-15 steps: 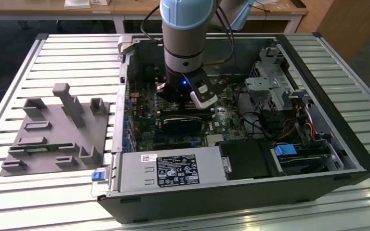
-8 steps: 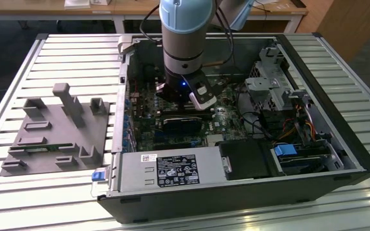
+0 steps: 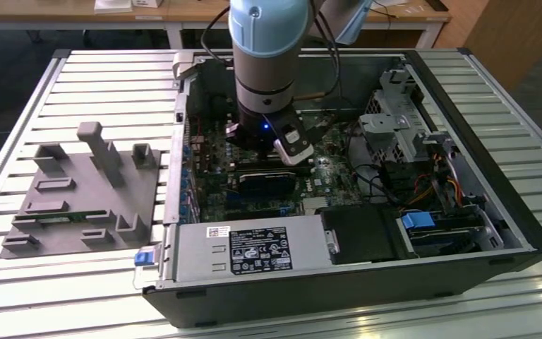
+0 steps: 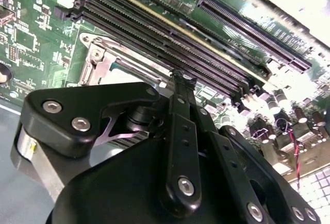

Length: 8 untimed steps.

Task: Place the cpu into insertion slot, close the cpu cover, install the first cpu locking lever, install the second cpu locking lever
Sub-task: 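Install the second cpu locking lever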

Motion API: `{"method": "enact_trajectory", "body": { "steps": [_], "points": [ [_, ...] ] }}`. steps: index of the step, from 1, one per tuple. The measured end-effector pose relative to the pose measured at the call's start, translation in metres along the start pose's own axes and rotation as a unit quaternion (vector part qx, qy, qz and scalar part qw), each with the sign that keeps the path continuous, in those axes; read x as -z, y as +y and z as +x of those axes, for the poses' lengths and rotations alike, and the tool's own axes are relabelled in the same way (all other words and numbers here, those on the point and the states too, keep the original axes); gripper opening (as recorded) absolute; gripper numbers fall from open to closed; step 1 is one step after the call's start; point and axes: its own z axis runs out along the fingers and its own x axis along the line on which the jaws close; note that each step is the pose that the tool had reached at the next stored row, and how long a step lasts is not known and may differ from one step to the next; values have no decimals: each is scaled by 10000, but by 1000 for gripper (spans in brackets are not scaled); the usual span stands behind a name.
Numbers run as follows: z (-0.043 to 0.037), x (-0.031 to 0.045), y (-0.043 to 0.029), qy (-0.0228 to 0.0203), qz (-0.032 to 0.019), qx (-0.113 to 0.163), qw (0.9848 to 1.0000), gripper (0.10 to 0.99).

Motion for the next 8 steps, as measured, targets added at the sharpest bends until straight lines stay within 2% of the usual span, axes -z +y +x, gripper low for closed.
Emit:
{"method": "enact_trajectory", "body": {
  "steps": [4, 6, 7, 8],
  "points": [
    [9, 13, -65, 1, -20, 2, 10000, 106],
    [33, 9, -74, 3, -57, 3, 10000, 106],
    [55, 4, -76, 5, -103, 6, 9999, 106],
    [67, 1, -77, 7, -126, 8, 9999, 106]
  ]
}}
